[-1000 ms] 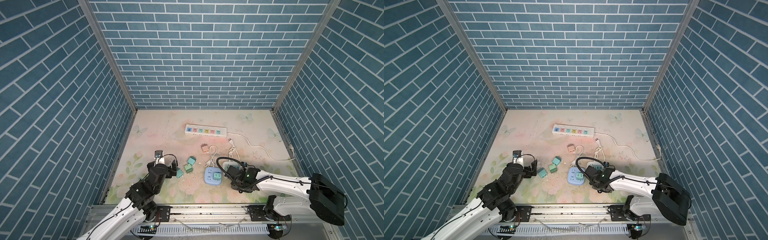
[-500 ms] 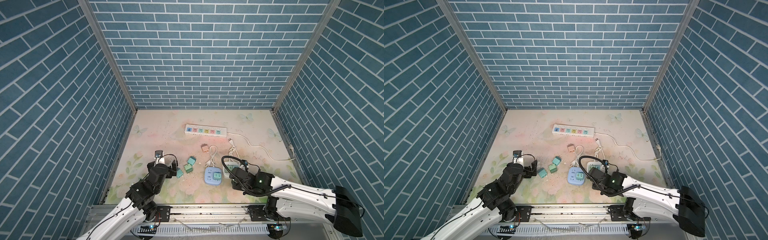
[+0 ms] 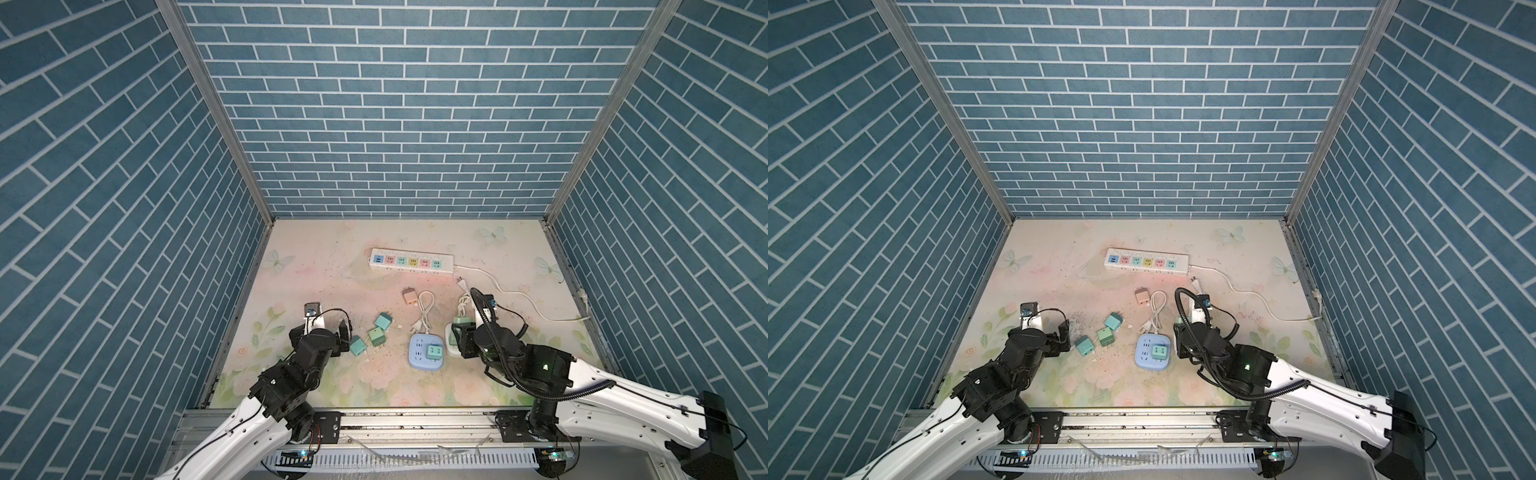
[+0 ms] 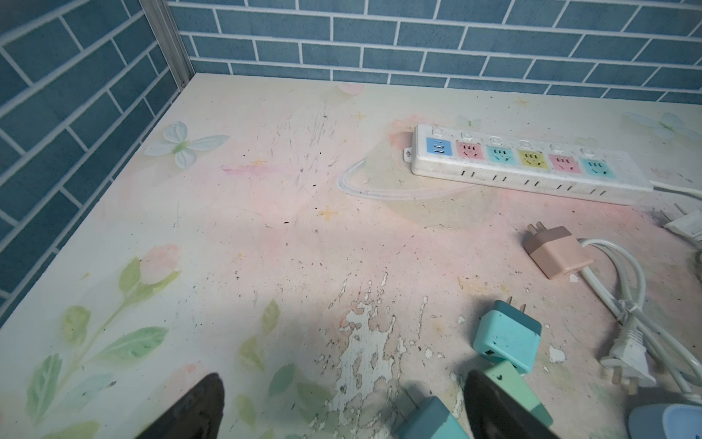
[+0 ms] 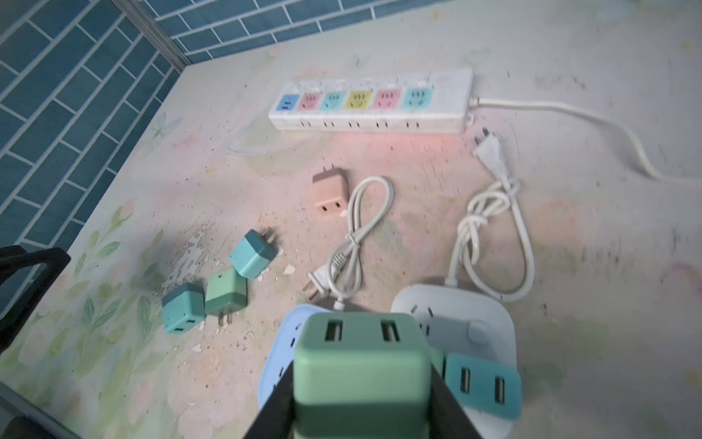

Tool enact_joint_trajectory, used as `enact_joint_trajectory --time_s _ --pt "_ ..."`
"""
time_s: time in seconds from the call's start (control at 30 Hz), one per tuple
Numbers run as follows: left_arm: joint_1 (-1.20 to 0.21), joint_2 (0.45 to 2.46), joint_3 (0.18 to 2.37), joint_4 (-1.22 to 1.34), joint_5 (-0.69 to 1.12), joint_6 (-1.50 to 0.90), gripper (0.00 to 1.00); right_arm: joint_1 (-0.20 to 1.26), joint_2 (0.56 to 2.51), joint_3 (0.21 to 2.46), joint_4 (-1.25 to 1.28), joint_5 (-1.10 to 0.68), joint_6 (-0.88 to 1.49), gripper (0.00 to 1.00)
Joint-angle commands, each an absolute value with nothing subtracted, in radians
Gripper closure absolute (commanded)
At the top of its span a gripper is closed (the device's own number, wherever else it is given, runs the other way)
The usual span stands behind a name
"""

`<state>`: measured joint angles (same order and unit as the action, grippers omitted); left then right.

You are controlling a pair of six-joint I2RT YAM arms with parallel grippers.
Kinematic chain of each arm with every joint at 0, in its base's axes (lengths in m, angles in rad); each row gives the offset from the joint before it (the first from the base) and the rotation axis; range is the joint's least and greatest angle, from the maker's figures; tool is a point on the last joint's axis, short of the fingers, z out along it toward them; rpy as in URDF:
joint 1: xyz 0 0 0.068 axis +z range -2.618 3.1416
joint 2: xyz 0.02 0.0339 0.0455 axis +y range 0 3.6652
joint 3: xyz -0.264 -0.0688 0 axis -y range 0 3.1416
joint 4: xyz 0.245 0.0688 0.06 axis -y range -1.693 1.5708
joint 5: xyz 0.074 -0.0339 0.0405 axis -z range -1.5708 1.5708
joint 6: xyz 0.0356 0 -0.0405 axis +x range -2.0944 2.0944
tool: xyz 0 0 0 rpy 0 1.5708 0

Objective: Insert plugs into power strip
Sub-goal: Pick up the plug from the bottom-right of the table, then insert the plug into the socket.

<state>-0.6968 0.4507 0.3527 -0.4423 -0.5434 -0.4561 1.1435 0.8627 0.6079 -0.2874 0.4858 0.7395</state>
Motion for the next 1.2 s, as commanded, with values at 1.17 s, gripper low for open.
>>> enact_joint_trajectory --time_s 1.17 --pt "-0.780 0.589 0.655 -0.443 0.066 -0.315 0.21 1.028 1.160 0.182 1.036 0.112 -0.608 1.00"
